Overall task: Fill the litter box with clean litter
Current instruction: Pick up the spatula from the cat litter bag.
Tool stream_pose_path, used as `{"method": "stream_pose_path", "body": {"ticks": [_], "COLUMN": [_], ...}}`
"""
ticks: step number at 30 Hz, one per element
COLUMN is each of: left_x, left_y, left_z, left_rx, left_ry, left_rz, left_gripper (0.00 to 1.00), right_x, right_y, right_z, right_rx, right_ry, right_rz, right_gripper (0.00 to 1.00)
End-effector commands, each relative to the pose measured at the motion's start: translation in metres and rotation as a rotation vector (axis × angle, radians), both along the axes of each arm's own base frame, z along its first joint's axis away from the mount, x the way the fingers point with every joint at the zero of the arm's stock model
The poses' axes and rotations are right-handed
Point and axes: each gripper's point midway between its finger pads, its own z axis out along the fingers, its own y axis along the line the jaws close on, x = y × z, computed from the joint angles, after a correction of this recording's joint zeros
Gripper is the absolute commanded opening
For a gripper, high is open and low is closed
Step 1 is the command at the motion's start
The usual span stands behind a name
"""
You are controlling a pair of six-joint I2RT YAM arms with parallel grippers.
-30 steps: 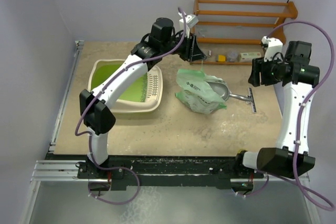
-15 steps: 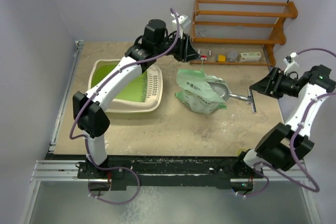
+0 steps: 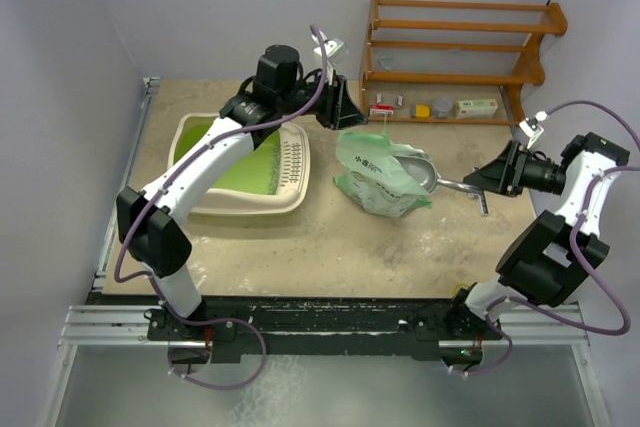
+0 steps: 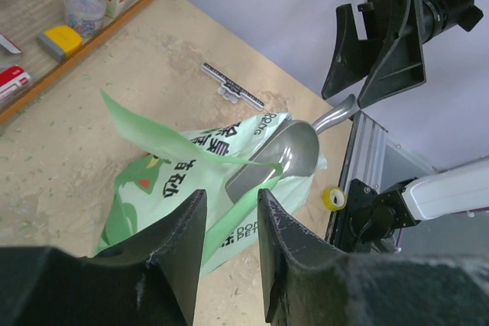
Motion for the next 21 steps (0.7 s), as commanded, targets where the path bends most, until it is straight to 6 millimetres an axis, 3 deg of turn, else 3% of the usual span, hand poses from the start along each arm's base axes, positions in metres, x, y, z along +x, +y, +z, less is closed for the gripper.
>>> {"method": "stream_pose_path", "body": {"ticks": [1, 7, 11, 21], "left_x": [-0.006, -0.009, -0.008, -0.008], "left_y": [0.02, 0.024, 0.026, 0.029], "left_z": [0.031, 0.026, 0.021, 0.02], "left_rx": [-0.037, -0.017, -0.001, 0.006], "left_ry": [-0.099, -0.089, -0.085, -0.081], "left_rz": [0.007, 0.013, 0.022, 0.031], "left_gripper": [0.3, 0.3, 0.3, 0.3], "right_x": [-0.01, -0.019, -0.018, -0.017], "right_y": [0.019, 0.037, 0.036, 0.035], "right_z": [0.02, 0.007, 0.0, -0.001], "right_rx": [0.025, -0.021, -0.015, -0.005], "right_ry": [-0.033, -0.017, -0.005, 0.005], "right_rz": [0.042, 0.156, 0.168, 0.167], "right_gripper": [0.7, 0.69, 0.66, 0.46]}}
